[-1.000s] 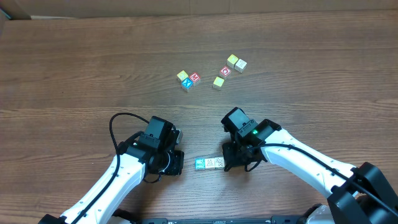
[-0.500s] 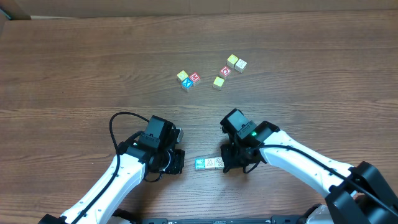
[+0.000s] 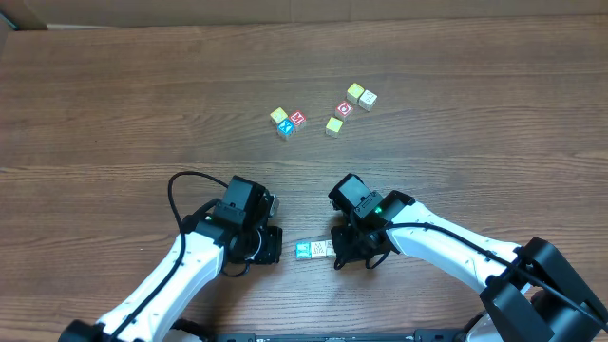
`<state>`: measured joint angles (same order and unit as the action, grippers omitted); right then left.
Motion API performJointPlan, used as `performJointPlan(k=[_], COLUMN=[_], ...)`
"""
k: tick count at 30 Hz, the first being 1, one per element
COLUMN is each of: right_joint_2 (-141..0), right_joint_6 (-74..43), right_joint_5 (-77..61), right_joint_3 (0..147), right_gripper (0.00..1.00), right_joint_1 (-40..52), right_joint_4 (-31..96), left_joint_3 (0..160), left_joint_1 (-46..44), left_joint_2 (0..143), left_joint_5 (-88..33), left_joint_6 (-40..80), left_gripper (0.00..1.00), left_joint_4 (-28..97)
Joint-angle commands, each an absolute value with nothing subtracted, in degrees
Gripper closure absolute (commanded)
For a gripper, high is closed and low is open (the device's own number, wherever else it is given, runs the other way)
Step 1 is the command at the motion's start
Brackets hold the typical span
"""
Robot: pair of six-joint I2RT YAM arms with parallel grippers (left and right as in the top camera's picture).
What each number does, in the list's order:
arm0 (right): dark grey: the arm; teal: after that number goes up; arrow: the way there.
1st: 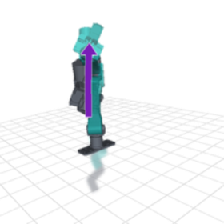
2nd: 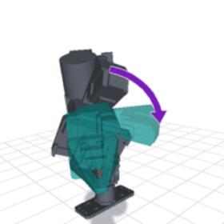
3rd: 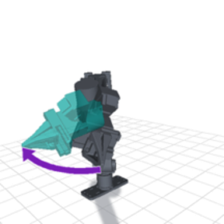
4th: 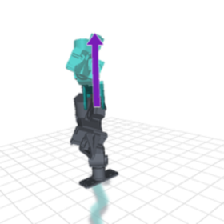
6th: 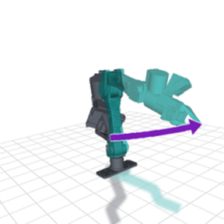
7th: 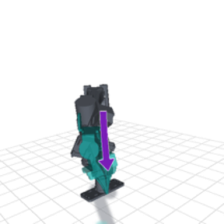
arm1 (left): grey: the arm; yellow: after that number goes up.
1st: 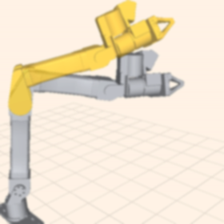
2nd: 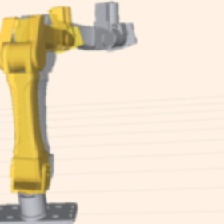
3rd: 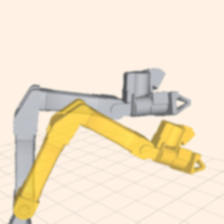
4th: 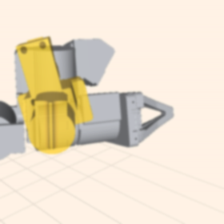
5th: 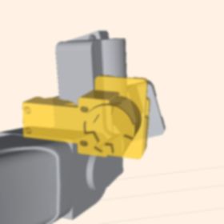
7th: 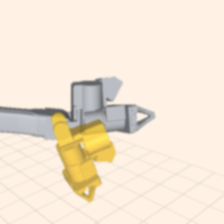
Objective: Flip 5 blocks
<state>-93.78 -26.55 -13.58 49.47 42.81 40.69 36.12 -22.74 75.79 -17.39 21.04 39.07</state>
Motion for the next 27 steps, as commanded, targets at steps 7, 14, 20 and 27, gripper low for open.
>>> performJointPlan(k=[7, 14, 20, 27], right_joint_2=[-94.0, -94.0, -94.0, -94.0], right_joint_6=[-26.8, -26.8, -26.8, -26.8], right_joint_5=[-14.0, -14.0, -14.0, -14.3], right_joint_3=[49.1, 49.1, 49.1, 49.1], right_gripper=[0.96, 0.96, 0.96, 0.96], right_joint_1=[43.2, 43.2, 43.2, 43.2], right_joint_4=[40.3, 40.3, 40.3, 40.4], left_joint_3=[35.7, 35.7, 35.7, 35.7], left_joint_1=[-22.5, -22.8, -26.0, -28.6], left_joint_2=[85.0, 85.9, 86.0, 86.0], left_joint_5=[-18.1, -22.6, -22.4, -21.9], left_joint_6=[23.9, 24.5, 25.8, 28.6], left_gripper=[0.96, 0.96, 0.96, 0.96], left_joint_4=[35.8, 31.3, 29.4, 26.9])
